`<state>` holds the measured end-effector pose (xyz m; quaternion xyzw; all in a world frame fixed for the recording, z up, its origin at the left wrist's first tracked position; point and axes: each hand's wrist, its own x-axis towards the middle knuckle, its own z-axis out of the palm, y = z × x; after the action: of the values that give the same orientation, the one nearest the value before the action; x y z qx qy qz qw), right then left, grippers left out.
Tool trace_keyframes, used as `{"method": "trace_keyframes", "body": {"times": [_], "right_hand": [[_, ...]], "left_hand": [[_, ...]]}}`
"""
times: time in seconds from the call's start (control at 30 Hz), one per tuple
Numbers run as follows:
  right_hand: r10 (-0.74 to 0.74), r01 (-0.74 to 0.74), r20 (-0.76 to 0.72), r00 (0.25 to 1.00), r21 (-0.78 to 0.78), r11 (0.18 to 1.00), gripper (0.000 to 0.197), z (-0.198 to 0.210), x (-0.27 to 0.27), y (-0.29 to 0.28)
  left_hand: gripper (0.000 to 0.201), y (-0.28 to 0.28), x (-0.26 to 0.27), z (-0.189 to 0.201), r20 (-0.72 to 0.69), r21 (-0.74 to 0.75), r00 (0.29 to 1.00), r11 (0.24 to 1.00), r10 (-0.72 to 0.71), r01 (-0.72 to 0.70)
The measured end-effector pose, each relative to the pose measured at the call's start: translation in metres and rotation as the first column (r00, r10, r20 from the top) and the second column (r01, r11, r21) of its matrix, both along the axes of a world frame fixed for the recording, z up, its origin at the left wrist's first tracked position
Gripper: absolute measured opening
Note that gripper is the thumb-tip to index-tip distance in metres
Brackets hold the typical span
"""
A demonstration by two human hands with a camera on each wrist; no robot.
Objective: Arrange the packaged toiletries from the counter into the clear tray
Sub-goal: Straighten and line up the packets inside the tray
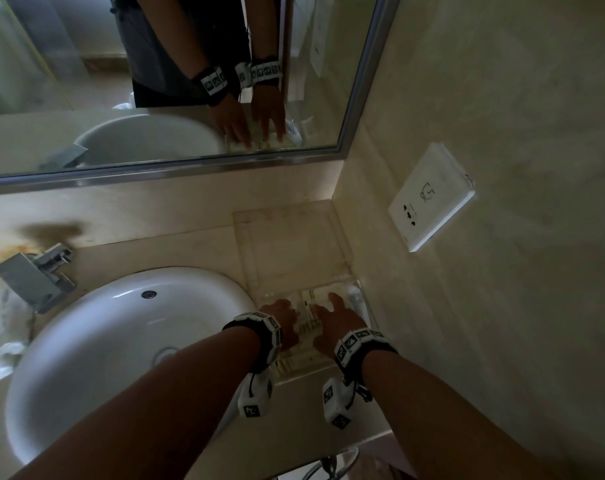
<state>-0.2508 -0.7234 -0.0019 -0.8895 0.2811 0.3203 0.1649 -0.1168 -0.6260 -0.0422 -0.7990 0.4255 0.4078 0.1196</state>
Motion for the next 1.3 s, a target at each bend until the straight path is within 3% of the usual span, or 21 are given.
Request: {"method": "trace_keyframes", "body": {"times": [0.07, 0.1, 0.13, 0.17, 0.2, 0.23, 0.3, 0.53, 0.8, 0.97, 1.3], "right_hand": [[-0.001, 0.001, 0.018, 1.0, -0.003, 1.0, 0.077, -0.001, -0.002, 0.0], [-0.001, 0.001, 0.023, 1.0, -0.007, 1.0, 0.077, -0.002, -0.002, 0.0], [-0.002, 0.002, 0.027, 1.0, -0.01, 1.0, 0.078, -0.003, -0.003, 0.0], [-0.002, 0.003, 0.031, 1.0, -0.01, 1.0, 0.079, -0.004, -0.003, -0.001], [-0.002, 0.002, 0.035, 0.999, -0.008, 1.0, 0.079, -0.004, -0.002, -0.001], [0.0, 0.001, 0.036, 0.999, -0.006, 1.0, 0.079, -0.003, -0.002, -0.002], [0.006, -0.006, 0.026, 1.0, -0.003, 1.0, 0.078, -0.001, 0.0, -0.002], [0.001, 0.001, 0.038, 0.999, -0.044, 0.999, 0.075, 0.022, 0.009, -0.007], [0.064, -0.056, 0.248, 0.967, -0.039, 0.998, 0.065, 0.069, 0.068, 0.014], [0.203, -0.206, 0.326, 0.923, -0.027, 0.978, 0.06, 0.086, 0.126, 0.073], [0.446, -0.513, 0.457, 0.77, 0.027, 0.858, 0.048, 0.102, 0.215, 0.237]], "left_hand": [[0.103, -0.016, 0.022, -0.123, -0.14, 0.093, 0.99, 0.996, 0.01, 0.003], [0.102, -0.02, 0.028, -0.145, -0.168, 0.069, 0.986, 0.998, 0.015, -0.004], [0.1, -0.017, 0.03, -0.131, -0.16, 0.061, 0.987, 0.998, 0.015, -0.005], [0.095, -0.011, 0.023, -0.084, -0.099, 0.067, 0.995, 0.997, -0.024, 0.03], [0.089, 0.001, 0.008, -0.011, -0.037, 0.043, 0.996, 0.996, -0.081, 0.082], [0.083, 0.007, -0.001, 0.025, -0.034, 0.034, 0.993, 0.993, -0.109, 0.11], [0.076, 0.009, -0.004, 0.048, -0.034, -0.018, 0.995, 0.995, -0.098, 0.097], [0.061, 0.022, 0.009, 0.08, -0.015, -0.161, 0.996, 0.983, 0.086, -0.088], [0.045, 0.075, 0.056, 0.121, 0.012, -0.273, 0.965, 0.929, 0.263, -0.25], [0.039, 0.14, 0.087, 0.146, 0.039, -0.332, 0.901, 0.856, 0.432, -0.396], [0.021, 0.308, 0.146, 0.152, 0.068, -0.353, 0.699, 0.672, 0.712, -0.65]]}}
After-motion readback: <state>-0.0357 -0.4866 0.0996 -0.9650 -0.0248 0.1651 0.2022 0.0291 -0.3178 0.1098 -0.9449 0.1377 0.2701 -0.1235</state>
